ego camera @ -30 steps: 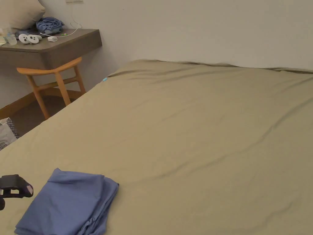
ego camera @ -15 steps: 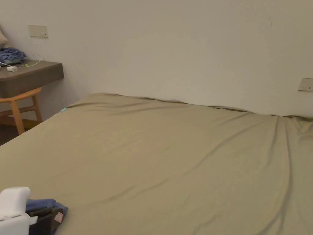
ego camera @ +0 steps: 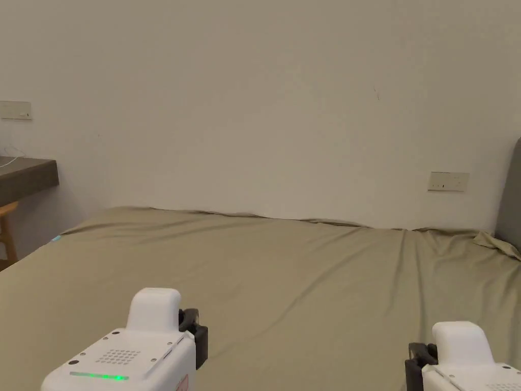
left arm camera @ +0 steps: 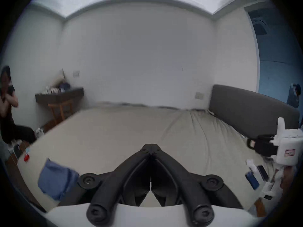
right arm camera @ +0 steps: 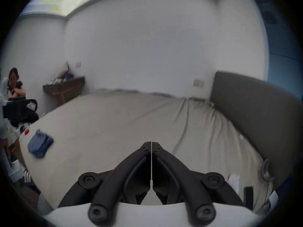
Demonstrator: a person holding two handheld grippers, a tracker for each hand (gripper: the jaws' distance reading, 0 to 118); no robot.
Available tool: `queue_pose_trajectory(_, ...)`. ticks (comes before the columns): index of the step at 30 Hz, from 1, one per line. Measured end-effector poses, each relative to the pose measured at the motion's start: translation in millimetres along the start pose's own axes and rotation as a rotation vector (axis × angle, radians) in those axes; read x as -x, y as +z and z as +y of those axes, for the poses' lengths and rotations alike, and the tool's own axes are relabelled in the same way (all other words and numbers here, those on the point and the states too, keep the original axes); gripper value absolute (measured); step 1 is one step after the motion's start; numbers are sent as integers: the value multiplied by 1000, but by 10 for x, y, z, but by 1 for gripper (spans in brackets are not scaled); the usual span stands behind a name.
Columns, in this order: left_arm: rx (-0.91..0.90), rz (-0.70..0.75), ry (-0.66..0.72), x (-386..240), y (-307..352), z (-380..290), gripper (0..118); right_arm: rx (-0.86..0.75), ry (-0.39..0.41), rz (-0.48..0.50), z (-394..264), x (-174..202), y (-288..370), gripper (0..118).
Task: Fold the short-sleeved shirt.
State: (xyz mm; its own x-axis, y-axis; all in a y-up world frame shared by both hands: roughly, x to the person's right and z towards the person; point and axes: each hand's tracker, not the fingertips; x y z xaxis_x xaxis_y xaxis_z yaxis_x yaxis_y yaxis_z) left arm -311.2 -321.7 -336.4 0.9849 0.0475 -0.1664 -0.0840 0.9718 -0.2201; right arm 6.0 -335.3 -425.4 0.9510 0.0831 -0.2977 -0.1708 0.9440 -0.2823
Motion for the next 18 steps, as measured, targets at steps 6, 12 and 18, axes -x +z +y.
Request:
queue_pose_trajectory(6, -62, 74, -52, -152, -153, 301, 0, -124, 26, -105, 371, -139, -48, 3)
queue_pose_trajectory(12, -67, 77, -91, -219, -189, 307, 0, -119, 7, -143, 321, -199, -112, 3)
queue_pose_trajectory(18, -50, 69, -63, -179, -217, 323, 114, -98, -38, -170, 279, -261, -138, 109)
